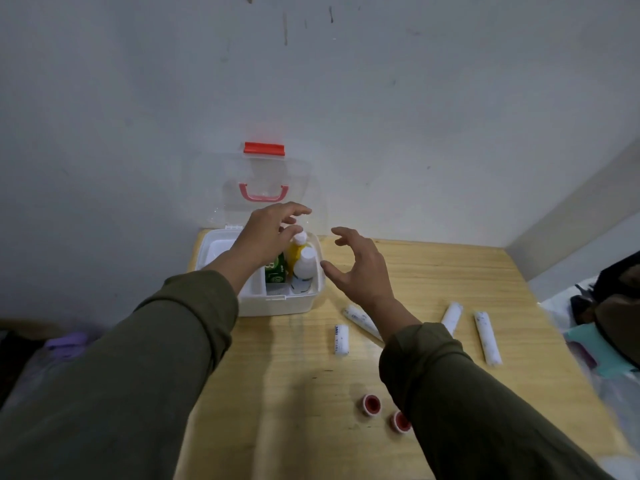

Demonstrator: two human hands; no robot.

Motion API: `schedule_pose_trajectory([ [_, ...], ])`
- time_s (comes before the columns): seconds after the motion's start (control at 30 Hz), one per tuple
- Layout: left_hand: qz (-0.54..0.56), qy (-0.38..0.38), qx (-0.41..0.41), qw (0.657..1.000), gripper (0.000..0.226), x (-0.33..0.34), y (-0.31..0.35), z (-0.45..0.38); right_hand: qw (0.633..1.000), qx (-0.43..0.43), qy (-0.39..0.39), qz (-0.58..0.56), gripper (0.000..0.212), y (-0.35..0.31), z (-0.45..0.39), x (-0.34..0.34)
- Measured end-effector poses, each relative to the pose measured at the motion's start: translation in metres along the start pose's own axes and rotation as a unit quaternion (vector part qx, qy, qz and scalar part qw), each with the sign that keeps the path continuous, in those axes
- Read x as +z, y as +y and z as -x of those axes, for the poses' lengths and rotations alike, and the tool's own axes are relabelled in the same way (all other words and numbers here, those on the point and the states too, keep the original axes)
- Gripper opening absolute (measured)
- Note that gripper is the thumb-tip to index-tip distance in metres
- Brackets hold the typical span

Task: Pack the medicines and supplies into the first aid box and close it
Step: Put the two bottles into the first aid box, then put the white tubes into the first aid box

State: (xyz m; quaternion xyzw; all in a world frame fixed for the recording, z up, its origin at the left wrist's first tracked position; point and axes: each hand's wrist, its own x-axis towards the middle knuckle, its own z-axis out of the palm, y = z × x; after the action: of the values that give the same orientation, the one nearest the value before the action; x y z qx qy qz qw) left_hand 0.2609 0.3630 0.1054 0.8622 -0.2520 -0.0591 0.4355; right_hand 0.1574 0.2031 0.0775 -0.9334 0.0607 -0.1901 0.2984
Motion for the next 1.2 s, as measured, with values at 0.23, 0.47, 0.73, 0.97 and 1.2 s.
schedule_pose_trajectory([
  [0.23,-0.006,0.018,0.058,0.998,0.033,0.017,0.052,0.005,1.000,0.024,0.002,0.011,0.056,0.022,0.015,-0.057],
  [0.47,-0.016,-0.033,0.063,0.997,0.034,0.105,0.101,0.019,0.996,0.081,0.011,0.031,0.053,0.091,0.055,-0.123],
  [0.73,-0.004,-0.161,-0.015,0.987,0.050,0.226,0.138,0.030,0.978,0.203,-0.029,0.020,0.048,0.183,0.099,-0.175],
  [0.97,-0.065,-0.219,-0.089,0.970,0.059,0.292,0.138,0.017,0.949,0.295,-0.103,-0.035,0.059,0.237,0.109,-0.181],
  [1.2,-0.127,-0.258,-0.119,0.950,0.066,0.313,0.132,0.005,0.934,0.312,-0.164,-0.053,0.064,0.252,0.101,-0.175],
])
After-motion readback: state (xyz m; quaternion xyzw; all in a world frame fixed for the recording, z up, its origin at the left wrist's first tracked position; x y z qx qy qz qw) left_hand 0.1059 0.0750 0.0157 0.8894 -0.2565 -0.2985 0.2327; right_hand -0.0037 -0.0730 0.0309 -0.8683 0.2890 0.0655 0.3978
